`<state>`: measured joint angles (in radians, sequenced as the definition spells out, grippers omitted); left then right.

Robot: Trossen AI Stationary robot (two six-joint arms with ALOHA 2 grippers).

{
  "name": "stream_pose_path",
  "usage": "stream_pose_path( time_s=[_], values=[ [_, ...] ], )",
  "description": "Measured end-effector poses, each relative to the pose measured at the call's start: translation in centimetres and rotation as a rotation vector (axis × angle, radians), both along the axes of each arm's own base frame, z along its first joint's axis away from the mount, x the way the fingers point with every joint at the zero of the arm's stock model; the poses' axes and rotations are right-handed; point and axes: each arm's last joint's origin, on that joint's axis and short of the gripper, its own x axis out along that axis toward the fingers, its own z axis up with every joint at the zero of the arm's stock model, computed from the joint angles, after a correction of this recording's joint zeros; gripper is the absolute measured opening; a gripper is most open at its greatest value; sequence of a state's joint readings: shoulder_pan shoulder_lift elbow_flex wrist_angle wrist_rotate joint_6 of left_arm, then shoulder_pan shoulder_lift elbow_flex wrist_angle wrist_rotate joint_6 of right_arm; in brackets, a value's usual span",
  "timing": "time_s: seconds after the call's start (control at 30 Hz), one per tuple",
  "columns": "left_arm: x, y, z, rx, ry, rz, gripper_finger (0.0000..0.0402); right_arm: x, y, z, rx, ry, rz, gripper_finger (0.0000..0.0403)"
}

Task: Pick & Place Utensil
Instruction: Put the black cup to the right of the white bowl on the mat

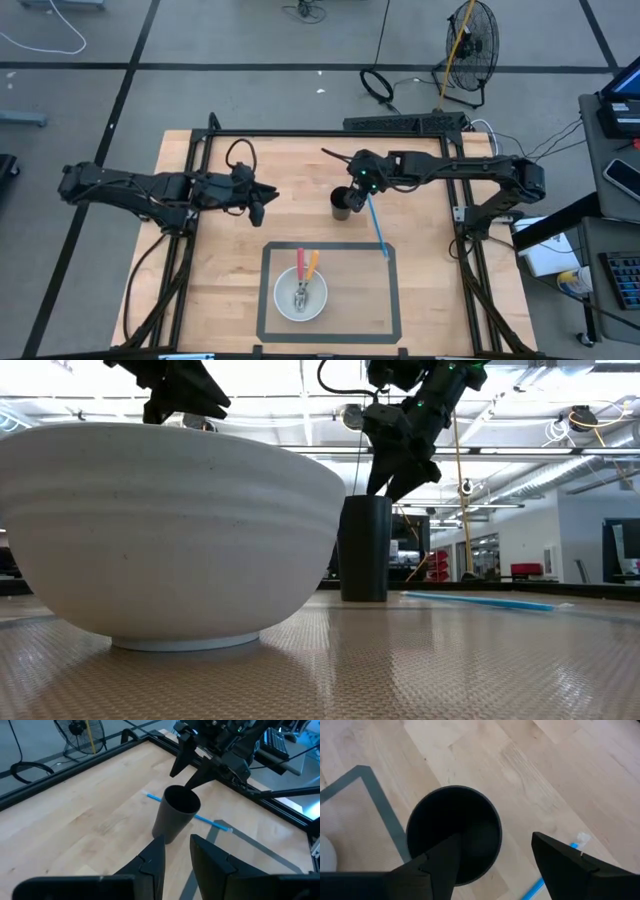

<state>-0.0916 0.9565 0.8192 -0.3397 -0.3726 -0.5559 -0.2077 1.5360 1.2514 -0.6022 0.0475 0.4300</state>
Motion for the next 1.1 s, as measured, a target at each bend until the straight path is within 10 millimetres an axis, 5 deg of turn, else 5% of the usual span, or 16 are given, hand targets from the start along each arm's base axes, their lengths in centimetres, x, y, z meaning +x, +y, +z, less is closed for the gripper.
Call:
stream_pose_path(
  time_s=[0.6,1.1],
  values=[
    [-0.1,-0.7,0.0,0.022,-0.002,0.001,0.0093,-0.3,0.1,-2.6,0.082,-0.030,-0.043,0.0191],
    [-0.1,-0.7,0.0,0.017,-0.004,0.004,0.0093,-0.3,0.0,-2.6,0.041,-0.028,-0.033,0.0008]
  ],
)
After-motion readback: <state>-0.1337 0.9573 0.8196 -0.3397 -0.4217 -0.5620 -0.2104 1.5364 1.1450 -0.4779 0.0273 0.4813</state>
